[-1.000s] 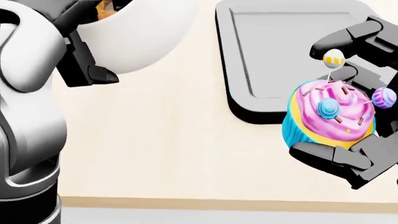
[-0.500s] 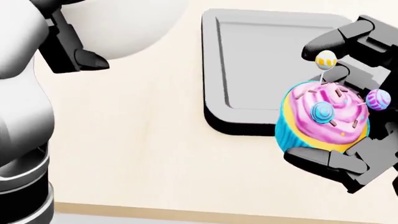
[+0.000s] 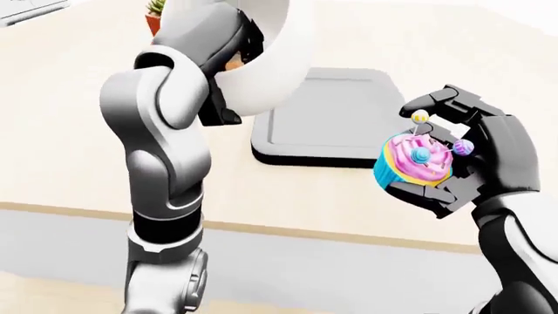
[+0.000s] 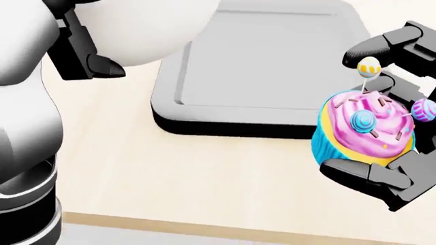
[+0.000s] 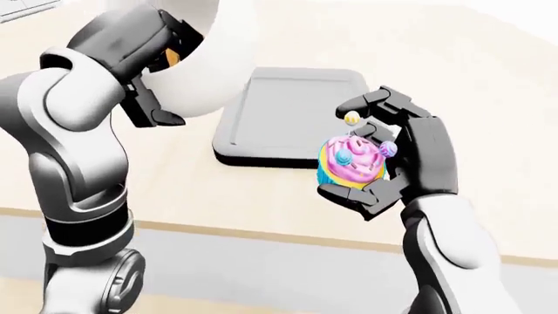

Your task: Pick up the bowl with donut and place it on the tray. Pick up the cupcake and place it on the tray.

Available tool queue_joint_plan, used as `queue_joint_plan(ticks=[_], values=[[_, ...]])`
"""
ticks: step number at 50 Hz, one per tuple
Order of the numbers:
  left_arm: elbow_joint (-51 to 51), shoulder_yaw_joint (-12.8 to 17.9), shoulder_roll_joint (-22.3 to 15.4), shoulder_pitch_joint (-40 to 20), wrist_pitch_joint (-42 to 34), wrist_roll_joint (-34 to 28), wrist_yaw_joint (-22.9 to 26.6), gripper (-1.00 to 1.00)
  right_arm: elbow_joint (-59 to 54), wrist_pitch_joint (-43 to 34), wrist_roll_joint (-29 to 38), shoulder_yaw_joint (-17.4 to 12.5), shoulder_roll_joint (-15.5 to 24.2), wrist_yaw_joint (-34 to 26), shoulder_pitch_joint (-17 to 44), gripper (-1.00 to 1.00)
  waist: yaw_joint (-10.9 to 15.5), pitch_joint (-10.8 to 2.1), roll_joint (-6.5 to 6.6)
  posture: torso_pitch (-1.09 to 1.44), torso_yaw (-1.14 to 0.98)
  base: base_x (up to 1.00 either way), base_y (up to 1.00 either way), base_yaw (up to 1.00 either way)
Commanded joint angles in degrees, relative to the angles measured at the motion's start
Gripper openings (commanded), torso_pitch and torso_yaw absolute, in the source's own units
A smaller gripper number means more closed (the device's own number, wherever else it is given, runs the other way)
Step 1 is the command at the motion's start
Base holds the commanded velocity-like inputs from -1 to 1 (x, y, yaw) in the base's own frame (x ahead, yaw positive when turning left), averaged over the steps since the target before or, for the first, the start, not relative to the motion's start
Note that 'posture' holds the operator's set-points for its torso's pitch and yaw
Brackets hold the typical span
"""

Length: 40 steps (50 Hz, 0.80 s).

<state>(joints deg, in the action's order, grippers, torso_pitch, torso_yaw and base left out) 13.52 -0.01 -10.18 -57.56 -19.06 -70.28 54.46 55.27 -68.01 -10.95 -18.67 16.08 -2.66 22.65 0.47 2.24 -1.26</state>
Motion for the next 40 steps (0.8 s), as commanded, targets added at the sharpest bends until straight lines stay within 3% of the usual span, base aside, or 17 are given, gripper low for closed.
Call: queue_joint_plan(ticks=[1,3,9,11,12,13,14,17,19,27,28,29,30,31,32,34,40], values=[[1.8,1.1,-0.6,-2.1,0.2,-0.5,-1.5,-1.00,1.5,2.4,-0.1,-0.2,0.5,0.1,1.5,-1.00,0.3,-1.81,-0.31,0.00,0.00,-0.25,-0.29,0.00],[2.0,1.1,-0.7,-2.4,0.0,-0.5,-1.2,-1.00,2.1,1.4,-0.2,-0.3,0.6,0.1,2.0,-1.00,0.4,-2.44,-0.60,0.00,0.00,-0.20,-0.16,0.00],[1.7,1.1,-0.7,-2.1,0.1,-0.3,-1.6,-1.00,1.9,1.3,0.0,-0.1,0.7,0.1,2.3,-1.00,1.2,-1.41,-0.62,0.00,0.00,-0.14,-0.14,0.00],[1.3,1.2,-0.7,-2.2,0.2,-0.1,-1.9,-1.00,1.6,1.3,0.1,0.1,0.7,0.1,2.3,-1.00,1.3,-0.78,0.30,0.00,0.00,-0.10,-0.25,0.00],[1.1,1.2,-0.7,-2.1,0.2,0.0,-2.1,-1.00,1.4,1.6,0.2,0.3,0.7,0.1,2.2,-1.00,1.4,-0.69,1.42,0.00,0.00,-0.09,-0.36,0.00],[1.0,1.2,-0.8,-2.0,0.3,0.1,-2.3,-1.00,1.3,1.7,0.3,0.4,0.6,0.0,2.2,-1.00,1.5,-0.94,3.47,0.00,0.00,-0.11,-0.47,0.00],[1.0,1.2,-0.8,-2.0,0.3,0.1,-2.3,-1.00,1.3,1.7,0.4,0.4,0.6,0.0,2.2,-1.00,1.4,-1.20,4.00,0.00,0.00,-0.13,-0.54,0.00],[0.8,1.2,-0.8,-1.7,0.4,0.3,-2.7,-1.00,1.0,2.4,0.6,0.7,0.5,0.0,1.9,-1.00,1.0,-2.14,4.52,0.00,0.00,-0.19,-0.58,0.00],[0.7,1.1,-0.8,-1.6,0.4,0.3,-2.8,-1.00,0.9,2.7,0.8,0.9,0.4,-0.1,1.7,-1.00,0.6,-2.02,4.40,0.00,0.00,-0.20,-0.58,0.00],[0.6,1.1,-0.7,-1.4,0.5,0.5,-3.1,-1.00,1.2,2.7,1.4,0.9,0.1,-0.5,1.4,-1.00,0.5,-1.05,1.82,0.00,0.00,-0.19,-0.61,0.00],[0.6,1.1,-0.7,-1.4,0.5,0.5,-3.1,-1.00,1.2,3.0,1.6,1.1,0.2,-0.5,1.3,-1.00,1.1,-0.36,0.57,0.00,0.00,0.00,0.00,0.00],[0.6,1.1,-0.7,-1.5,0.5,0.5,-3.0,-1.00,1.3,3.1,1.8,1.3,0.3,-0.6,1.3,-1.00,2.1,1.31,-2.66,0.00,0.00,0.00,0.00,0.00],[0.5,1.1,-0.8,-1.9,0.4,0.5,-2.9,-1.00,1.2,3.5,2.0,1.4,0.2,-0.7,1.0,-1.00,2.3,0.87,-6.17,0.00,0.00,0.00,0.00,0.00],[0.5,1.1,-0.8,-2.1,0.4,0.5,-2.9,-1.00,1.3,3.5,2.0,1.4,0.2,-0.9,1.0,-1.00,1.5,2.08,-6.05,0.00,0.00,0.00,0.00,0.00],[0.5,1.1,-0.8,-2.2,0.4,0.5,-2.7,-1.00,1.2,3.7,2.2,1.4,0.2,-1.0,0.9,-1.00,1.6,1.90,-3.23,0.00,0.00,0.00,0.00,0.00],[0.4,1.1,-0.8,-2.4,0.3,0.5,-2.8,-1.00,1.5,3.2,2.3,1.4,0.2,-1.0,1.3,-1.00,1.2,0.46,-3.03,0.00,0.00,0.00,0.00,0.00],[0.1,1.2,-1.0,-2.5,0.5,0.7,-3.0,-1.00,1.6,3.0,2.6,1.5,0.1,-1.2,1.6,-1.00,-0.1,0.30,-0.13,0.00,0.00,0.00,0.00,0.00]])
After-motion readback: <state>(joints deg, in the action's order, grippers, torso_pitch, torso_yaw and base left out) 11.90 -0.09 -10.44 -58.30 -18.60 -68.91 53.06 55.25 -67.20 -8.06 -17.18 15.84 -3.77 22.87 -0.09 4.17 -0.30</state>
